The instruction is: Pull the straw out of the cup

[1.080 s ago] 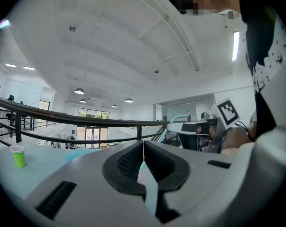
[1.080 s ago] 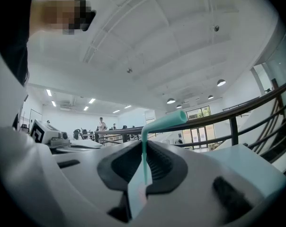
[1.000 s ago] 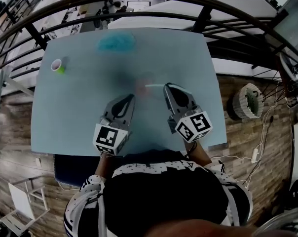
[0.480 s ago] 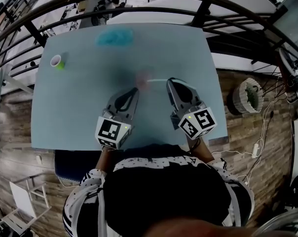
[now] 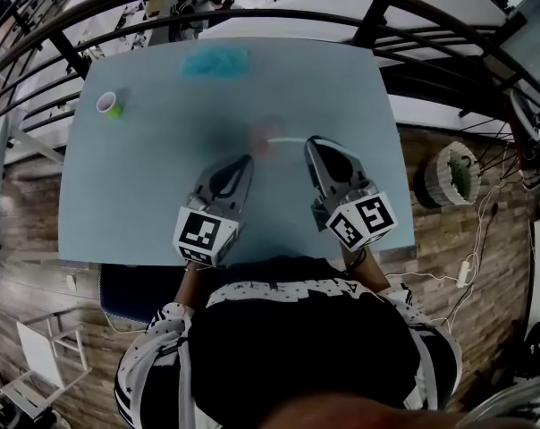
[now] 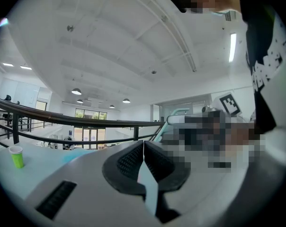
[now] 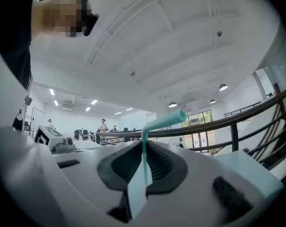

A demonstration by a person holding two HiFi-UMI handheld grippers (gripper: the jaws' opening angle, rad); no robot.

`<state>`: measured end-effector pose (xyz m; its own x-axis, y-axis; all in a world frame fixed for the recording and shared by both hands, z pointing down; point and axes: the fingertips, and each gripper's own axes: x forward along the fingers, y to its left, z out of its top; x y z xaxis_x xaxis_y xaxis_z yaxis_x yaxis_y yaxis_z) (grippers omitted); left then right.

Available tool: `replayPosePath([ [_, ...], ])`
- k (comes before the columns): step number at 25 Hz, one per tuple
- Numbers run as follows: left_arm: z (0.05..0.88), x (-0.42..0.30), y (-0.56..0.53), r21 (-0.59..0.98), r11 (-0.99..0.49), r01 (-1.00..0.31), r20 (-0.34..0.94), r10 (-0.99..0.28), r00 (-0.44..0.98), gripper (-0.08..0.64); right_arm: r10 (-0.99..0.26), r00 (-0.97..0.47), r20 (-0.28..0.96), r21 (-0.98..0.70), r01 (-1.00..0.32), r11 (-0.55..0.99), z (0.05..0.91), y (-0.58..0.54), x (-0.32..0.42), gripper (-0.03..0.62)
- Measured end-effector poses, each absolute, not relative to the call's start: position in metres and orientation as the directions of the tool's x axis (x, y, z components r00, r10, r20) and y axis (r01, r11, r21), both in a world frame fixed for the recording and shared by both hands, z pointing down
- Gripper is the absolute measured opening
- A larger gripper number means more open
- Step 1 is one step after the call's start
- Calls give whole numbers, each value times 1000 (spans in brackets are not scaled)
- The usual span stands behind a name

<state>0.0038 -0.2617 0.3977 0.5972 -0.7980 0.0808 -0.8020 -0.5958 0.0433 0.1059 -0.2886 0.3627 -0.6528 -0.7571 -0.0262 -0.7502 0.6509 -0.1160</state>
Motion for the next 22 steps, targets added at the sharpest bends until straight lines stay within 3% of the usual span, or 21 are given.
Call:
replayPosePath([
  [22,399,-5,-260,43,-584,-811,84,-806,585,14,-754,-656,-23,-112,-748,654,362,-288,97,43],
])
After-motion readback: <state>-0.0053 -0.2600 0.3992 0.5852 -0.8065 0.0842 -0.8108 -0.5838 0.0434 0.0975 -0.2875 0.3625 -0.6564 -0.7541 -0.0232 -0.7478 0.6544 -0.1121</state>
